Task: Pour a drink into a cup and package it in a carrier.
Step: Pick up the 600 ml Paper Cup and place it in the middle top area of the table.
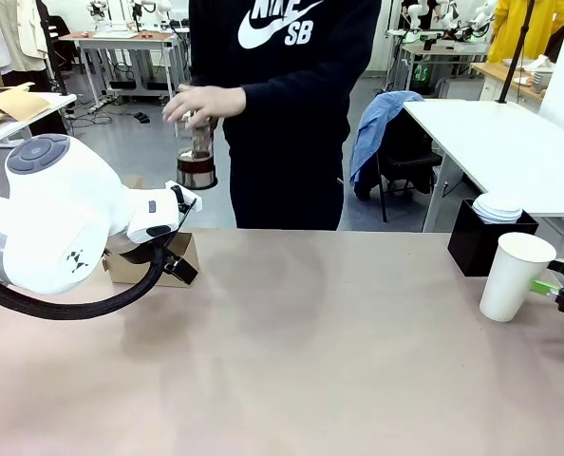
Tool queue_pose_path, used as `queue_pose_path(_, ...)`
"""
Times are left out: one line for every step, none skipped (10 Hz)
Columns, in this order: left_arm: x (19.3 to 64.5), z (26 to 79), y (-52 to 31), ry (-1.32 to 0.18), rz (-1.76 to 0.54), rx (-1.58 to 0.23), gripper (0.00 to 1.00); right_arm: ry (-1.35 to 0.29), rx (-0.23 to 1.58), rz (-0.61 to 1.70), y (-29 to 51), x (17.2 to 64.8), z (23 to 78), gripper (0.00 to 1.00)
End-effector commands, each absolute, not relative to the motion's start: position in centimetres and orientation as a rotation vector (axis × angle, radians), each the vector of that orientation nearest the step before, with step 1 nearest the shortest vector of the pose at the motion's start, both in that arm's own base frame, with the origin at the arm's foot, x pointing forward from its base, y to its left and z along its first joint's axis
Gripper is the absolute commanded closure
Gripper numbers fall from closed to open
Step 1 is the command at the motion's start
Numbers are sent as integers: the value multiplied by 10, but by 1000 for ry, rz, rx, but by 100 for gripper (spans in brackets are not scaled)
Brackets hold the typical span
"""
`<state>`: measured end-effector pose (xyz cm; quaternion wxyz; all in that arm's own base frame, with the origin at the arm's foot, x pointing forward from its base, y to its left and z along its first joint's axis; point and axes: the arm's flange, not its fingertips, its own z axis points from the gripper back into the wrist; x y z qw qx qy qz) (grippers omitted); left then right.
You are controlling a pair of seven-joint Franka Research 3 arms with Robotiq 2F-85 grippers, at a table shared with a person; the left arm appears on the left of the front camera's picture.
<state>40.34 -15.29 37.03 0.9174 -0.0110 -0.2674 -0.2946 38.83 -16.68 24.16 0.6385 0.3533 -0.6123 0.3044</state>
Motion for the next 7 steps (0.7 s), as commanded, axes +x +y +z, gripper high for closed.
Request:
queue_pose_path(403,370,-152,-550,-605,-24,0,-1402,777,663,-157,396,227,0)
queue_pose_path(403,370,-152,-550,-605,-24,0,-1396,788,652,-153,401,223,0)
queue_pose_path(403,370,-152,-550,-605,-24,0,-1392,792,648,-149,406,221,0)
queue_pose_path(403,370,-152,-550,-605,-24,0,-1393,799,644,-145,412,218,0)
queue_pose_path(403,370,-152,-550,-605,-24,0,-1390,806,639,-142,418,214,0)
queue_pose_path(403,370,-152,-550,-605,-24,0,-1385,816,630,-138,425,212,0)
queue_pose_path(403,370,-152,-550,-605,-24,0,-1380,825,635,-135,431,211,0)
